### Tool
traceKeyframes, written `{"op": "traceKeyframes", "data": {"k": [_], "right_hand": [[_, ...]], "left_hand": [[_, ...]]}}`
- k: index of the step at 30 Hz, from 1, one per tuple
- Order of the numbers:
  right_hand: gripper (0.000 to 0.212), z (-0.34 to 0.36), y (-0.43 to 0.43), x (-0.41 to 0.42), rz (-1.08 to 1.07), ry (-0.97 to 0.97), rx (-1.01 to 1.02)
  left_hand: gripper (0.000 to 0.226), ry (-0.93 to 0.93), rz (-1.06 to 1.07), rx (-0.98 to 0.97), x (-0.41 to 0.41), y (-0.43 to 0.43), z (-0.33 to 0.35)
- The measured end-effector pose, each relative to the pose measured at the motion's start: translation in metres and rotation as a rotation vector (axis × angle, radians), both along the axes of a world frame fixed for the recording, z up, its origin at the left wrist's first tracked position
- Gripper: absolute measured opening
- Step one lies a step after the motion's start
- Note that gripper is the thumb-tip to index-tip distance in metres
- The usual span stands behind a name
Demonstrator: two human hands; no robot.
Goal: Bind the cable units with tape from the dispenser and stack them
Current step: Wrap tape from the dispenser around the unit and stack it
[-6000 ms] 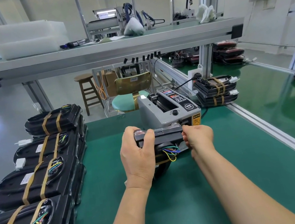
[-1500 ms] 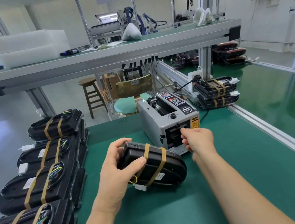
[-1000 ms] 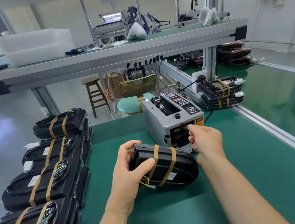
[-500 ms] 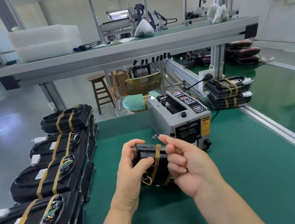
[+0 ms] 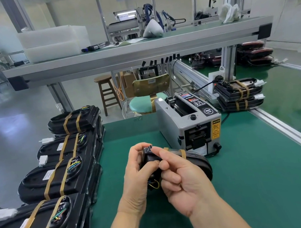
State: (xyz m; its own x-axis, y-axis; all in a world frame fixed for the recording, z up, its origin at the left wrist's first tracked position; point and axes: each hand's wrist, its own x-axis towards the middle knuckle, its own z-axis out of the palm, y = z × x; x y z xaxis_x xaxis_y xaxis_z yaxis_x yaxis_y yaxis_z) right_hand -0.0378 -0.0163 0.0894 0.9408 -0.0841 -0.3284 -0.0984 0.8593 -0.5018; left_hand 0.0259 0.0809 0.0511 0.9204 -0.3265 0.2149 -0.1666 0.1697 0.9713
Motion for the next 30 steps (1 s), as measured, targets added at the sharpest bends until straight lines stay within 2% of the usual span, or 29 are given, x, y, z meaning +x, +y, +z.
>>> {"op": "traceKeyframes", "data": {"k": [11, 18, 24, 30], "right_hand": [[0.016, 0.0016, 0.0032, 0.0007, -0.052, 0.015, -0.034], [0.017, 0.004, 0.003, 0.0009, -0.035, 0.017, 0.036], [0.016, 0.0036, 0.0033, 0.0011, -0.044, 0.031, -0.067], [0.015, 0.003, 0.004, 0.0017, -0.061, 0.04, -0.107]], "left_hand": [[0.036, 0.004, -0.008, -0.001, 0.0016, 0.0019, -0.0022], [0.035, 0.005, -0.015, -0.015, -0.0001, 0.0018, -0.0003], [0.043, 0.012, -0.011, -0.007, -0.0011, 0.002, 0.0009], [0.041, 0.003, -0.023, -0.002, -0.0001, 0.0025, -0.0002]]}}
